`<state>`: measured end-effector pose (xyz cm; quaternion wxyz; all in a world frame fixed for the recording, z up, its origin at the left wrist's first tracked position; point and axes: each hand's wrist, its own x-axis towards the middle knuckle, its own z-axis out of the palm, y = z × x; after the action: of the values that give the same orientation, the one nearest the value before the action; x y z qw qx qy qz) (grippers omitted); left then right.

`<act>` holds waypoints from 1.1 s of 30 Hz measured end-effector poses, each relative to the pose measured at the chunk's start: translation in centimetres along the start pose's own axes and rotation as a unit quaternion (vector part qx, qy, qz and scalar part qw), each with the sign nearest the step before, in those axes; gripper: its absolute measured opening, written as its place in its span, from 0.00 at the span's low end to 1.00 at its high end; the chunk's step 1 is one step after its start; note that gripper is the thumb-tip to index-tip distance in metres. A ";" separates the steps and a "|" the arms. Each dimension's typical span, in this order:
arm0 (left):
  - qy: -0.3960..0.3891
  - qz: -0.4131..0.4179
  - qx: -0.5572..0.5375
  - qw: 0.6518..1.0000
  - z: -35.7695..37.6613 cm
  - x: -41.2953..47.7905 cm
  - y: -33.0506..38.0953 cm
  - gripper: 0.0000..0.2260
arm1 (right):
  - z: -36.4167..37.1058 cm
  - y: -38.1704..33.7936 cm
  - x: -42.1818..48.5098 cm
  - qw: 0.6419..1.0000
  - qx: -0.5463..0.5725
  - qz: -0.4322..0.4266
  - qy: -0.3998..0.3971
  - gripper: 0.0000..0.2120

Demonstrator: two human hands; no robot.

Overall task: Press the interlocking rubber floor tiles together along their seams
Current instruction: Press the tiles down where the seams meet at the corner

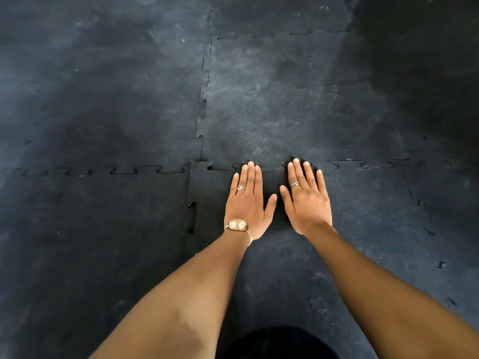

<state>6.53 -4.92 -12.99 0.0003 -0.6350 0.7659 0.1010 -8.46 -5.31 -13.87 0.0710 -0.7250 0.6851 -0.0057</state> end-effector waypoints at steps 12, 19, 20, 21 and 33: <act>0.017 -0.029 0.072 0.997 -2.0 -2.5 -8.4 0.36 | -1.7 -8.7 -0.2 0.994 0.000 -0.026 -0.107 0.32; 0.012 -0.033 0.020 0.999 -1.2 -1.8 -8.9 0.36 | 1.1 -9.8 -0.2 1.000 -0.012 -0.008 -0.027 0.29; 0.004 -0.032 0.017 0.999 -1.2 -1.6 -8.9 0.36 | 1.0 -9.8 -0.2 1.000 -0.009 -0.008 -0.028 0.29; -0.004 -0.033 0.018 0.999 -1.2 -1.6 -9.0 0.36 | 1.0 -9.9 -0.3 1.000 -0.006 -0.008 -0.028 0.29; -0.003 -0.024 0.028 0.999 -0.9 -1.3 -9.3 0.36 | 1.1 -9.8 -0.3 1.000 0.002 -0.004 -0.029 0.29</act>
<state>15.96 -5.43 -13.33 0.0230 -0.6524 0.7531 0.0817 1.33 -4.40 -13.88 0.0923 -0.7277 0.6795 0.0133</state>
